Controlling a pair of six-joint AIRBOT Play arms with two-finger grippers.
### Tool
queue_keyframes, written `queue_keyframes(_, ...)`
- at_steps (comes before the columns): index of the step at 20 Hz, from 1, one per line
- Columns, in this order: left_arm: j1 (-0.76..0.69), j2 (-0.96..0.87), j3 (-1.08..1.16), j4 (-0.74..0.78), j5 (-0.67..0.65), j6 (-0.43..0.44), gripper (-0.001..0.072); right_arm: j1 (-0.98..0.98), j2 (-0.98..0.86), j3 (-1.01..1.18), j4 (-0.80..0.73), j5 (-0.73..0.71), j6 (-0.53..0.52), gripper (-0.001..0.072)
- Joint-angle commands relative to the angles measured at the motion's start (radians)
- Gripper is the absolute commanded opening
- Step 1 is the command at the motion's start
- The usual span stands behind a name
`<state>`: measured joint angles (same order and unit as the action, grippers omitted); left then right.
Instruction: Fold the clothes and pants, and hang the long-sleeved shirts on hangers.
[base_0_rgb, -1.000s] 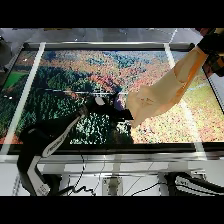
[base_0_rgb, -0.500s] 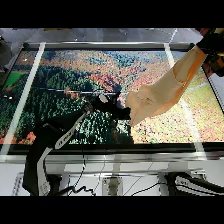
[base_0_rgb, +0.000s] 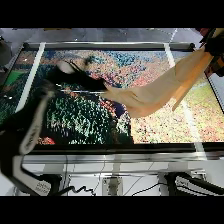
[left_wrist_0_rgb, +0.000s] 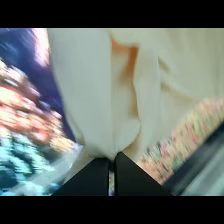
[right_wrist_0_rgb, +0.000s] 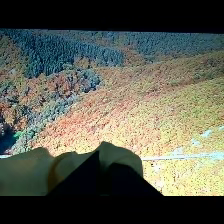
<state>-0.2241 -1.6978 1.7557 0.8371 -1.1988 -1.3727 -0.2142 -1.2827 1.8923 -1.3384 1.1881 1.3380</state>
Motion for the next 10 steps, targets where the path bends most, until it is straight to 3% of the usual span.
queue_keyframes(1,0.174,0.247,0.010,0.098,0.047,0.000,0.0013,0.000,0.030,0.001,-0.030,-0.005,-0.024,0.0016)
queue_keyframes(8,0.447,0.646,0.010,0.108,0.174,0.039,0.0014,0.000,0.153,0.002,-0.026,0.018,-0.023,0.0016)
queue_keyframes(10,0.503,0.732,0.010,0.196,0.174,0.038,0.0014,0.000,0.215,0.002,-0.026,0.069,-0.023,0.0016)
